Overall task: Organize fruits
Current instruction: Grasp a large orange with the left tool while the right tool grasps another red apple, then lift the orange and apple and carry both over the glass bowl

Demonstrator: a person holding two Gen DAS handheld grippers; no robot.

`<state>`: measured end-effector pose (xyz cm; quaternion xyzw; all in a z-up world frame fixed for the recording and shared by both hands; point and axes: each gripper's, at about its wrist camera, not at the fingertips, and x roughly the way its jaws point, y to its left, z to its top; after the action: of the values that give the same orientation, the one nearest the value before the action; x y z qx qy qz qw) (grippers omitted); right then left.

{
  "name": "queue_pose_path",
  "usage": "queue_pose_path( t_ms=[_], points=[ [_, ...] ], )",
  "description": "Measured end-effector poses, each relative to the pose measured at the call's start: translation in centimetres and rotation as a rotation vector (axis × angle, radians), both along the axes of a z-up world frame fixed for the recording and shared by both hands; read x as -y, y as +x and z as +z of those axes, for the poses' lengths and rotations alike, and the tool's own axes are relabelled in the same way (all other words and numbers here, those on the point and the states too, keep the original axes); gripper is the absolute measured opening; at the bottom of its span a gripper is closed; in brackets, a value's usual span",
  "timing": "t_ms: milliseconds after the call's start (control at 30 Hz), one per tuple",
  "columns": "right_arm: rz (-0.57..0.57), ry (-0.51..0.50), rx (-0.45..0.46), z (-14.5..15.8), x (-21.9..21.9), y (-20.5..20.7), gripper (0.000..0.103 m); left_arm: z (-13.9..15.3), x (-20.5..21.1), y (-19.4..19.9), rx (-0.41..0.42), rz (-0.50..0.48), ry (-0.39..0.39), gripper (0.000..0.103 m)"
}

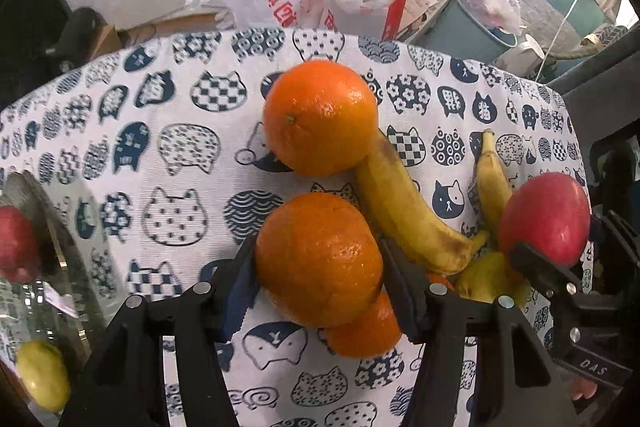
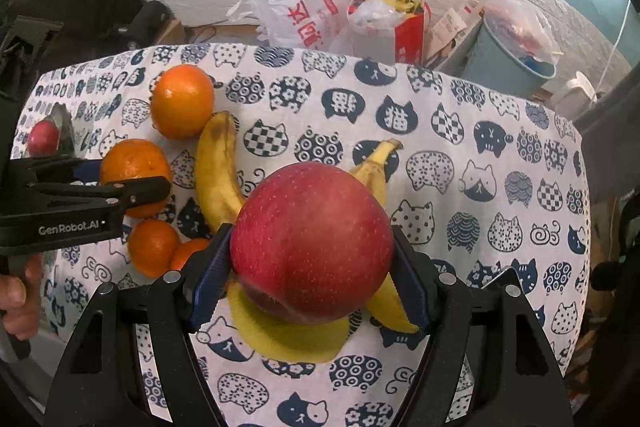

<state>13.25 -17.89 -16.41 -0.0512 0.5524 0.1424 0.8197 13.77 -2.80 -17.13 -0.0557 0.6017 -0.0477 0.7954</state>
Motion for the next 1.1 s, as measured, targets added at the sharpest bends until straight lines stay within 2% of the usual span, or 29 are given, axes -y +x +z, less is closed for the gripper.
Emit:
queue_pose_path(
  t_ms=[433,733,1100],
  points=[
    [0.069,0.040,0.085,3.7,-3.6,-1.2,0.074,4.4,-2.4,-4.3,0.107,-0.020,0.077,0.061],
    [0.137,0.067,0.123,5.8,-7.2,-2.0,0.074,6.5,-5.3,-7.1,0.145,0.007,0.080,0.061],
    [0.211,0.073,0.136,6.5,-11.6,-2.6,0.074,7.5,-9.2,-9.1,0.165,0.067,0.075,0.061]
  ],
)
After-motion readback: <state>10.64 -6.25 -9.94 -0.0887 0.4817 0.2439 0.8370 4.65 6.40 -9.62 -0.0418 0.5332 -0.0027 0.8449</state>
